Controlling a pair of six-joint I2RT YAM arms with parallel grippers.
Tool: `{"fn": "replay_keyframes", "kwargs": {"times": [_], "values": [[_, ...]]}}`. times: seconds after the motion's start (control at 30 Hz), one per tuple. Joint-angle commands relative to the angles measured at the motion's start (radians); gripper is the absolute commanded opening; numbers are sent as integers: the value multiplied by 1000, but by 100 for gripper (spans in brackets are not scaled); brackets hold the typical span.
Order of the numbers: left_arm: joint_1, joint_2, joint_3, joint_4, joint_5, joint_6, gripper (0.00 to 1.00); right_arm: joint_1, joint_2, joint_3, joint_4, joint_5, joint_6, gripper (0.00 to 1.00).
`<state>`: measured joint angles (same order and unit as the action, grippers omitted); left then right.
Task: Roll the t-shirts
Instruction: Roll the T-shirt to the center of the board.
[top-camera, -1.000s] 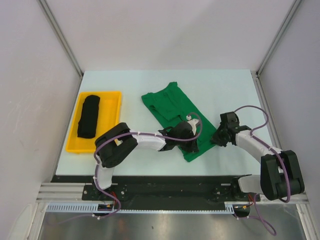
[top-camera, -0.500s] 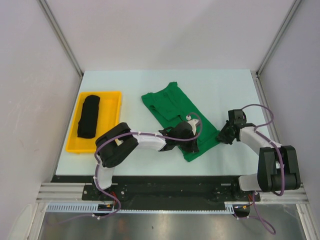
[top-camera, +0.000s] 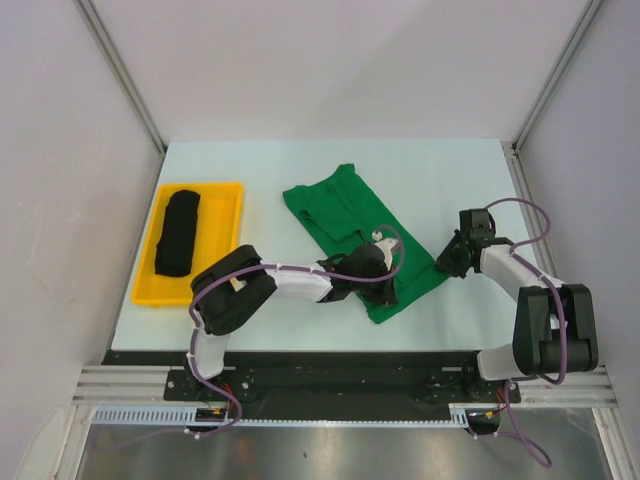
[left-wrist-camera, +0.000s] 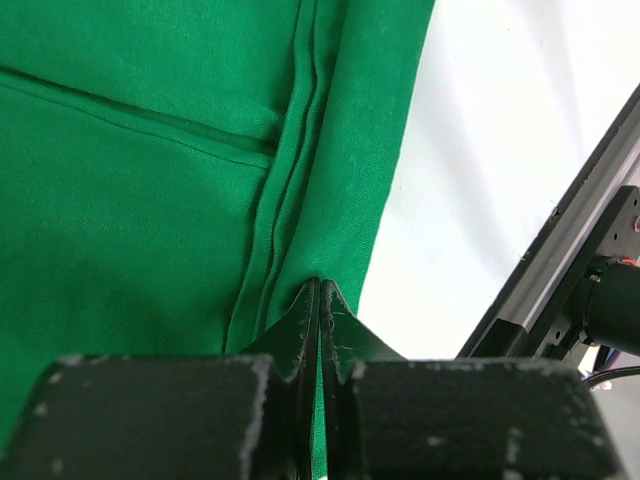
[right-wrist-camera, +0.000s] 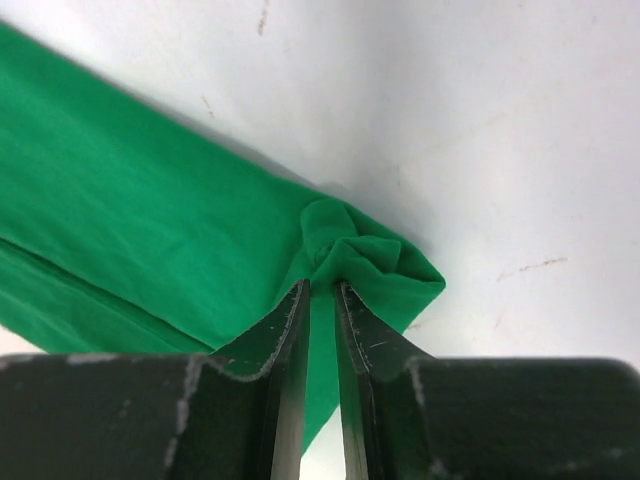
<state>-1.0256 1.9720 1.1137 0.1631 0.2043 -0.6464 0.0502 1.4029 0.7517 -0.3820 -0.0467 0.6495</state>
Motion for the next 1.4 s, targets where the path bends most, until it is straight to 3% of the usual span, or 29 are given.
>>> {"fn": "replay_keyframes", "kwargs": {"times": [0.0, 0.23, 0.43, 0.6, 0.7, 0.93, 1.37], "values": [[-5, -12, -9, -4, -20, 21, 4, -6, 60, 35, 29, 16, -21, 21], [-11, -35, -6, -16, -28, 45, 5, -1, 151, 69, -12, 73, -36, 21], [-48, -116, 5, -54, -133, 129, 17, 0, 166, 67, -26, 85, -42, 21], [-86, -157, 47, -88, -256, 220, 34, 2, 171, 67, -26, 87, -44, 21], [-125, -139, 116, -126, -316, 309, 41, 2, 174, 69, -24, 82, -40, 21], [-211, -9, 244, -140, -440, 502, 45, 5, 189, 71, -12, 61, -33, 21], [-249, 159, 351, -189, -602, 610, 55, -3, 186, 83, -20, 57, -33, 21]]}}
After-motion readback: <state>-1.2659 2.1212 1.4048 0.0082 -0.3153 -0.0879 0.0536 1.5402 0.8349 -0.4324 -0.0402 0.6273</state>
